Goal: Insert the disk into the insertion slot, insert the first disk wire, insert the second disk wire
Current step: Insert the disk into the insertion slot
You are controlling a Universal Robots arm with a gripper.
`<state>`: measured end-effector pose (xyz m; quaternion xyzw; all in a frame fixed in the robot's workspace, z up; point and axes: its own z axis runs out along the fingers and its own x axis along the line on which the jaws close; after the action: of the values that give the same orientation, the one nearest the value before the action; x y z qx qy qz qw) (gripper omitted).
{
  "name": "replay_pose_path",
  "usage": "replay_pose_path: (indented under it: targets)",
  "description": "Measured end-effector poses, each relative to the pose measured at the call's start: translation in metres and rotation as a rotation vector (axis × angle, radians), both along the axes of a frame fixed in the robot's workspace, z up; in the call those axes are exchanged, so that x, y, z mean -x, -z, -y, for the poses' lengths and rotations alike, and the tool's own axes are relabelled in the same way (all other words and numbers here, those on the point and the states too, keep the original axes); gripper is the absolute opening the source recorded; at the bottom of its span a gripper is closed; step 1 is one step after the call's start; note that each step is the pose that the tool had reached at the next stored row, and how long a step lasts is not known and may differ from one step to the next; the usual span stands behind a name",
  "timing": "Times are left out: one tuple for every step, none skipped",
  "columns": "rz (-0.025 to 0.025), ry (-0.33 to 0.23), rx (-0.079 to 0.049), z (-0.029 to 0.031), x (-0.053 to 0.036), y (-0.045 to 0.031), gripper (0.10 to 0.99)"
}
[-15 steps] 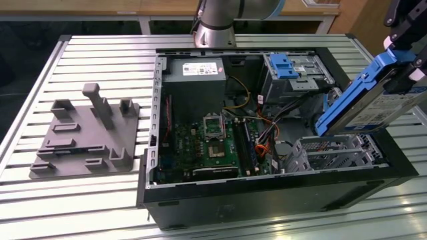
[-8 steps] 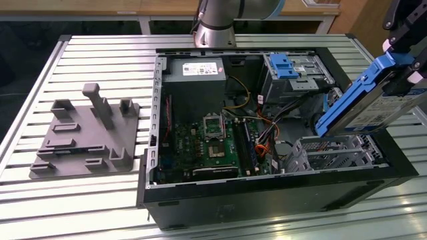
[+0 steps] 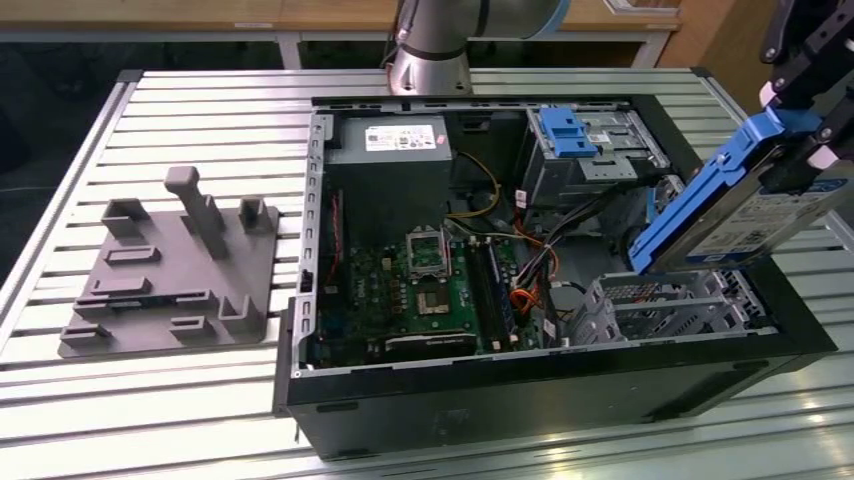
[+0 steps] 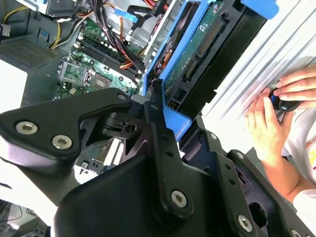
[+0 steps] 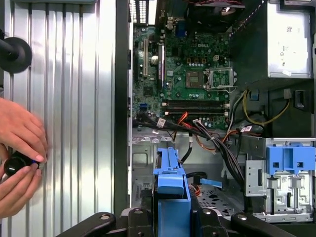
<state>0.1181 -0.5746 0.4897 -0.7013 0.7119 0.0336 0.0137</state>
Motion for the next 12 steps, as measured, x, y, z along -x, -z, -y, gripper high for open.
replay_pose_path:
  targets:
    - [0.0, -0.001, 0.0, -0.0003, 0.0, 0.0004, 0.365]
    - [0.0, -0.002, 0.0, -0.0009, 0.0, 0.0009, 0.365]
    - [0.0, -0.004, 0.0, -0.0017, 0.0, 0.0012, 0.365]
    - [0.0, -0.007, 0.0, -0.0027, 0.0, 0.0017, 0.365]
    - [0.0, -0.009, 0.0, -0.0037, 0.0, 0.0021, 0.365]
    - [0.0, -0.012, 0.0, -0.0049, 0.0, 0.0026, 0.365]
    - [0.0, -0.014, 0.0, -0.0057, 0.0, 0.003, 0.365]
    - [0.0, -0.016, 0.0, -0.0061, 0.0, 0.0035, 0.365]
    - [0.0, -0.018, 0.0, -0.0061, 0.0001, 0.004, 0.365]
    - [0.0, -0.02, 0.0, -0.0061, 0.0001, 0.0046, 0.365]
    - [0.0, -0.022, 0.0, -0.0061, 0.0001, 0.0053, 0.365]
    - [0.0, -0.023, 0.0, -0.0062, 0.0001, 0.0059, 0.365]
